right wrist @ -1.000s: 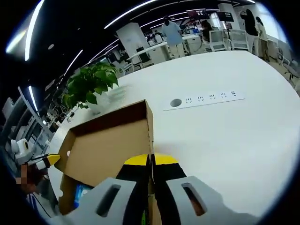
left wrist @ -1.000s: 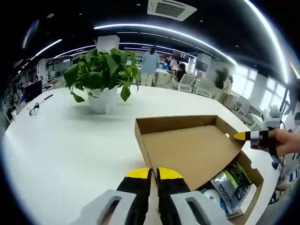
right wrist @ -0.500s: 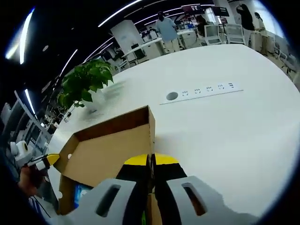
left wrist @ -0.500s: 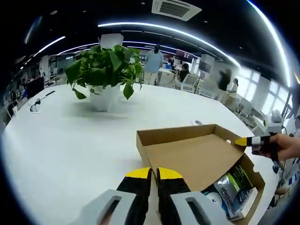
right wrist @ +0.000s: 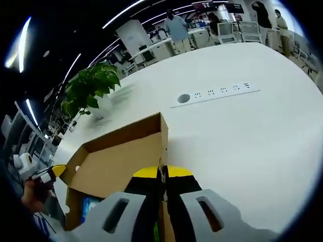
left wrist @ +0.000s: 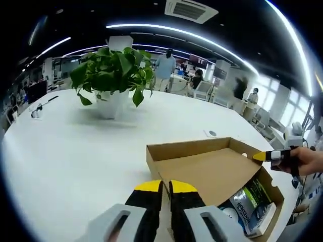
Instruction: Operate the shoe box by opening the lid, removing the specified soft item, and placing it in the target area until the item is outside and the box remains undamaged.
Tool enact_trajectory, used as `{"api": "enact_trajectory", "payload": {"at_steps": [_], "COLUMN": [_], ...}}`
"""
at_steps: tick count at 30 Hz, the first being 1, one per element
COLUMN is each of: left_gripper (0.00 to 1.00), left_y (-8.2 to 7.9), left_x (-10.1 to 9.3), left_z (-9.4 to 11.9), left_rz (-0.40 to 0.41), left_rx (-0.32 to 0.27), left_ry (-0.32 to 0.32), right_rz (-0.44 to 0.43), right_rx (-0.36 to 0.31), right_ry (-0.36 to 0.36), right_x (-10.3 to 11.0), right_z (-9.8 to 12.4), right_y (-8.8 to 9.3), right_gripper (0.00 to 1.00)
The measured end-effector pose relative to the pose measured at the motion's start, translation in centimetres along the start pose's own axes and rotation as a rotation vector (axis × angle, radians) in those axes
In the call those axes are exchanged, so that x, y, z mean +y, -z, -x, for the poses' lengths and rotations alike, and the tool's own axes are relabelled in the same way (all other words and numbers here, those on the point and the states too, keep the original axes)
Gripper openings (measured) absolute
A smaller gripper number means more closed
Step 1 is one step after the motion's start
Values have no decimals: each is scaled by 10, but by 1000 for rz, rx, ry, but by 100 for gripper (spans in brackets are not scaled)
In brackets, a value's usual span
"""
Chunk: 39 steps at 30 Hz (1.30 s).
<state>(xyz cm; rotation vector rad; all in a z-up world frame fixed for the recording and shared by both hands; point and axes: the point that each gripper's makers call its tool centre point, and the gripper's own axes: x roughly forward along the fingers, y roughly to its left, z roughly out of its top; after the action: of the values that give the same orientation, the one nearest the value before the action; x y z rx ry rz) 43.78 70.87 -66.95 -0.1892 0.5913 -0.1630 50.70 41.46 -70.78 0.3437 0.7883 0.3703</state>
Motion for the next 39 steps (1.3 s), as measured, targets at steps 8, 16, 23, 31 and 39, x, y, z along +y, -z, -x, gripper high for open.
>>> {"api": "enact_trajectory", "payload": {"at_steps": [8, 16, 23, 31, 39], "left_gripper": [2, 4, 6, 5, 5], "left_y": [1, 7, 14, 21, 24], "left_x": [-2, -5, -12, -27, -53], "left_z": [3, 14, 32, 60, 77], "left_rz": [-26, -29, 25, 73, 82], "left_rx": [-1, 3, -20, -54, -74], "left_ry": [11, 16, 35, 51, 75], "right_rz": [-22, -25, -27, -32, -6], "right_rx": [-3, -22, -40, -95, -88], "right_ry": [-2, -17, -30, -70, -99], "right_x": [-2, 0, -2, -2, -5], "right_z": [8, 20, 34, 58, 77], "right_y": [6, 8, 13, 25, 50], "right_gripper": [2, 1, 3, 9, 10]}}
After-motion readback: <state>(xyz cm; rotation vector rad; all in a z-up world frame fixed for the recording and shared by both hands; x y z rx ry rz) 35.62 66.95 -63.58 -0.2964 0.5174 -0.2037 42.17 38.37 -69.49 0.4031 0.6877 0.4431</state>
